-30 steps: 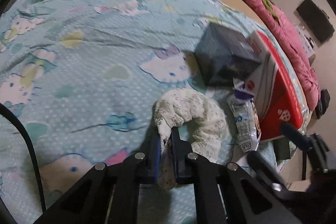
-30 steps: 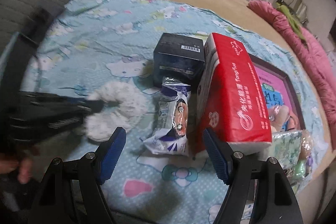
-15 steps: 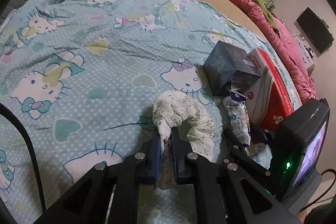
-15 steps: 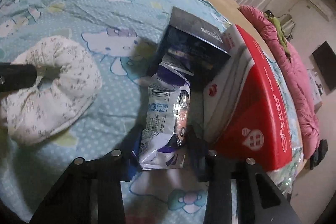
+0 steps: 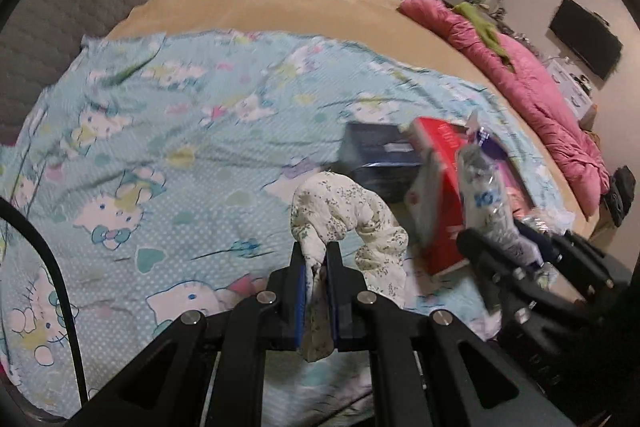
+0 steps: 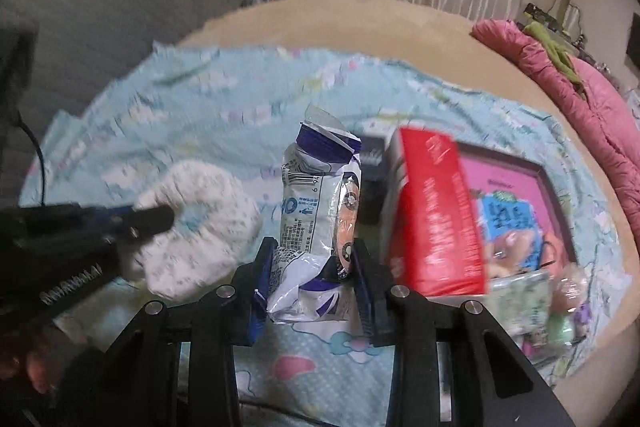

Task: Organize soft objects
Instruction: 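Carry the scrunchie and snack packet up over the pink book tray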

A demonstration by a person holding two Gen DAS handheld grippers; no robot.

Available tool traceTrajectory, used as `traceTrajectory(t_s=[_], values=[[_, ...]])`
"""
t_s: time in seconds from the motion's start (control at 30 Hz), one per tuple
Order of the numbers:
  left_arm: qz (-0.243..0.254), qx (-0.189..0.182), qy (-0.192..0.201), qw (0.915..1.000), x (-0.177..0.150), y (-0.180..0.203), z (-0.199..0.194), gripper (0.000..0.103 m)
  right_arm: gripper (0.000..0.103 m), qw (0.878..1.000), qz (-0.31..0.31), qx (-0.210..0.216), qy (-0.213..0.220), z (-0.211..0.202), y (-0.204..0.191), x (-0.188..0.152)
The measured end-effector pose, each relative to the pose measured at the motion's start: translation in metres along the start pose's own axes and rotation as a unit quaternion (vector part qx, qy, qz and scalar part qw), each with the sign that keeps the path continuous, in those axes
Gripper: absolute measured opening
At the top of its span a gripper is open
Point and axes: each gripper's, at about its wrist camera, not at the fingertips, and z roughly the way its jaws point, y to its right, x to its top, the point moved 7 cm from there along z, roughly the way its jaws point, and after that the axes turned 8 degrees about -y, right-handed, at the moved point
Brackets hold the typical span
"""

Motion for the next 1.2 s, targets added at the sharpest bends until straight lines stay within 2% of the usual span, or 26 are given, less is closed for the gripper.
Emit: traceTrajectory(t_s=[0.27,0.6,0.8,1.2], values=[[0.038,-0.004,0.026,0.9989,0.009,0.061,-0.038,0.009,0.037,0.998,0.057,0.015,0.039,-0.062,0.054,0.0],[0.066,0.002,0.044,0.9968,0.012,0.106,-0.07,0.009,0.037,0.991,0.108,0.022,0.071,-0.118,0.115,-0.01],[0.078,0.008,0.052,0.9956,0.009,0.12,-0.084,0.009,0.037,0.988,0.122,0.027,0.088,-0.143,0.133,-0.012],[0.102,-0.003,0.059,0.9931,0.007,0.158,-0.104,0.009,0.037,0.983,0.144,0.026,0.108,-0.181,0.16,-0.025]])
